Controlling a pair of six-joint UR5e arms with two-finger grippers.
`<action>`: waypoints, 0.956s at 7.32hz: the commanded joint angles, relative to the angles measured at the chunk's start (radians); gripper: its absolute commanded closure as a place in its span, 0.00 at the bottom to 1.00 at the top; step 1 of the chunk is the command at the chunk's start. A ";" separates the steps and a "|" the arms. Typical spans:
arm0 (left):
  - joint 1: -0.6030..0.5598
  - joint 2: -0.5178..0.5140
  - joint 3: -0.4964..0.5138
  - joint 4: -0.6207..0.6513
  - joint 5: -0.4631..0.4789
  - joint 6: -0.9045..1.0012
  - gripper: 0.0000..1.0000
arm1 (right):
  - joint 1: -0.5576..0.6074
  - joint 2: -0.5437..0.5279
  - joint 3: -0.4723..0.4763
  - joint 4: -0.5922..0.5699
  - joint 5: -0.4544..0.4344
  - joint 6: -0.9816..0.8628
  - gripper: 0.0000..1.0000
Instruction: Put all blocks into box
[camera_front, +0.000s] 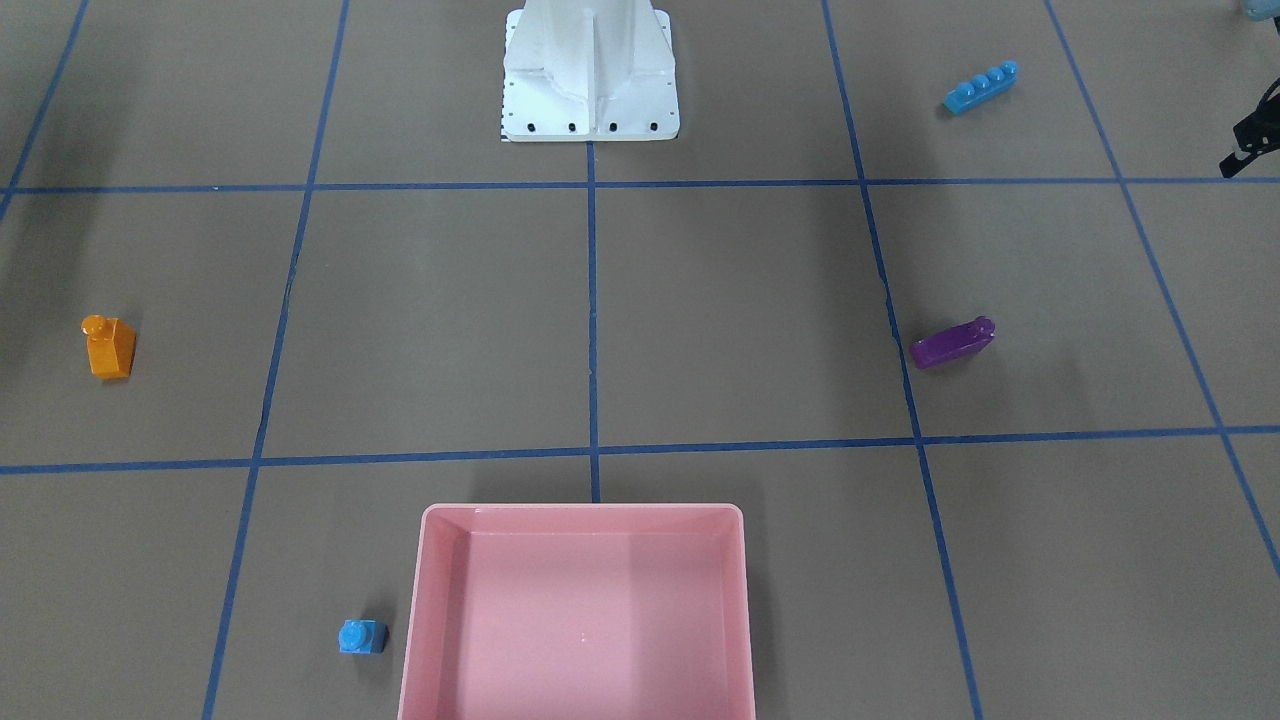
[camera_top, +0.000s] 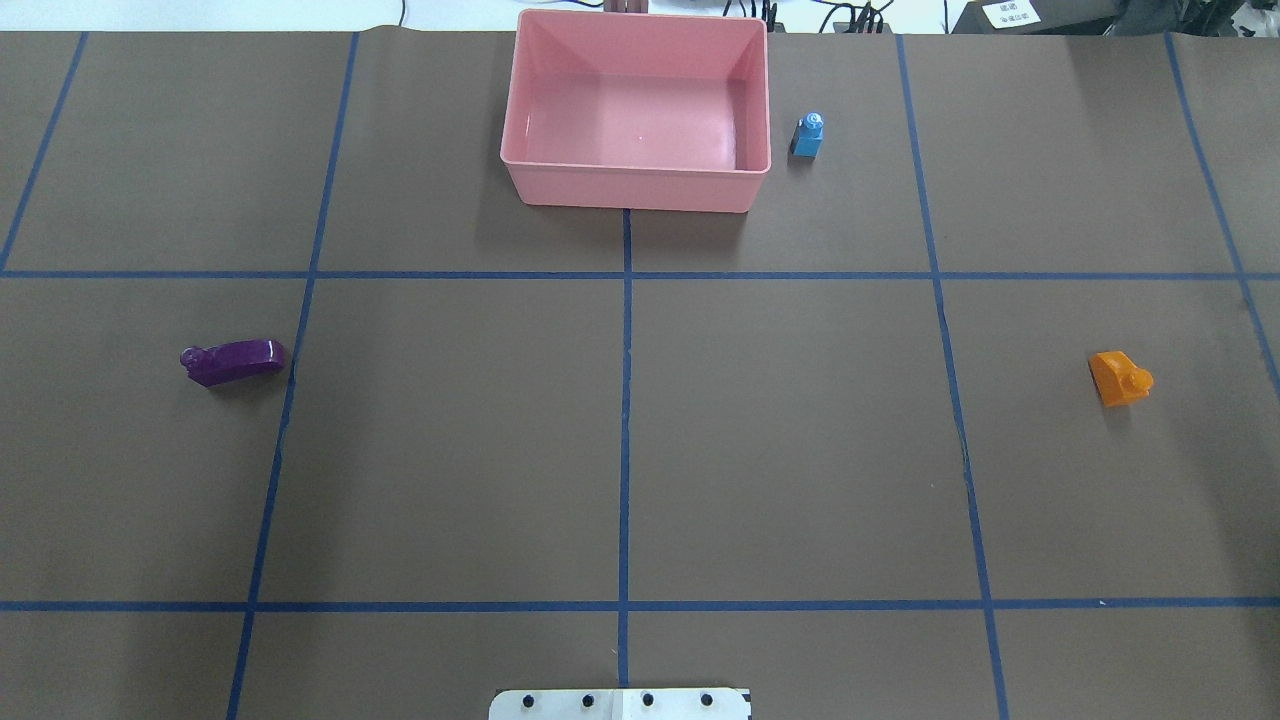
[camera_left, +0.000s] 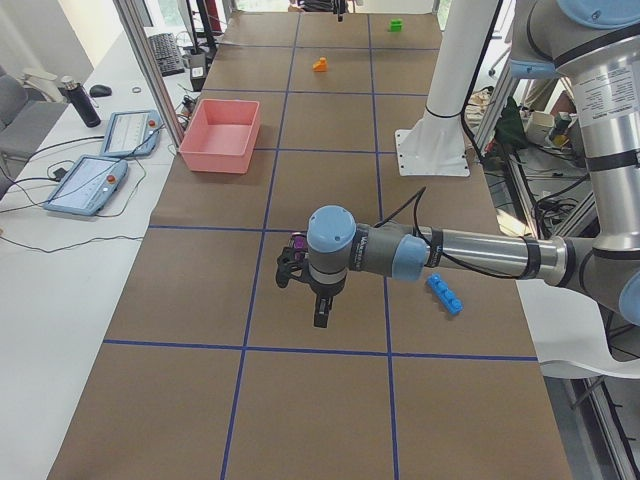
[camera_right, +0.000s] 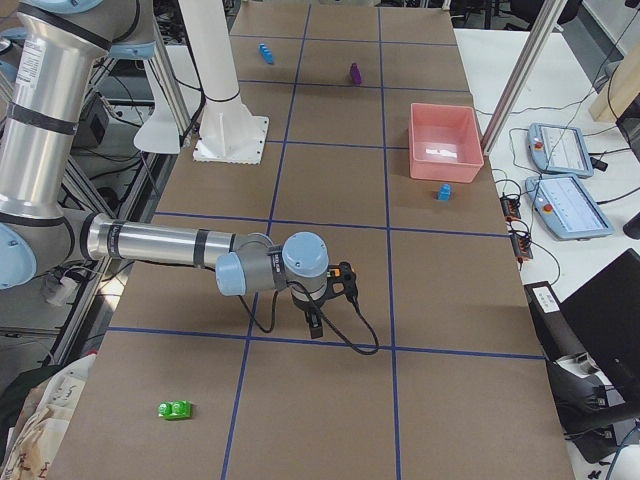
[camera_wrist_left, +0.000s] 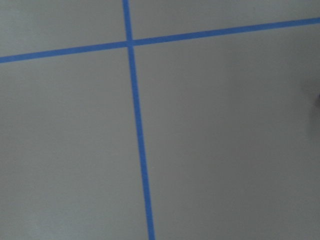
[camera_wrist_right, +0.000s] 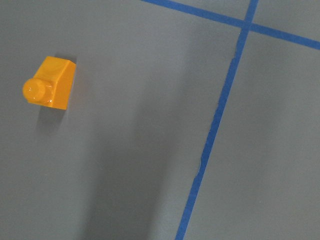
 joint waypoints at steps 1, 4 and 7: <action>0.111 -0.014 -0.005 -0.129 -0.013 -0.131 0.00 | -0.006 0.005 -0.003 0.001 0.002 0.001 0.00; 0.344 -0.056 -0.060 -0.241 0.123 -0.358 0.00 | -0.021 0.008 -0.003 0.002 0.006 -0.002 0.00; 0.536 -0.257 0.048 -0.241 0.435 -0.203 0.01 | -0.056 0.022 -0.008 0.001 0.019 0.000 0.00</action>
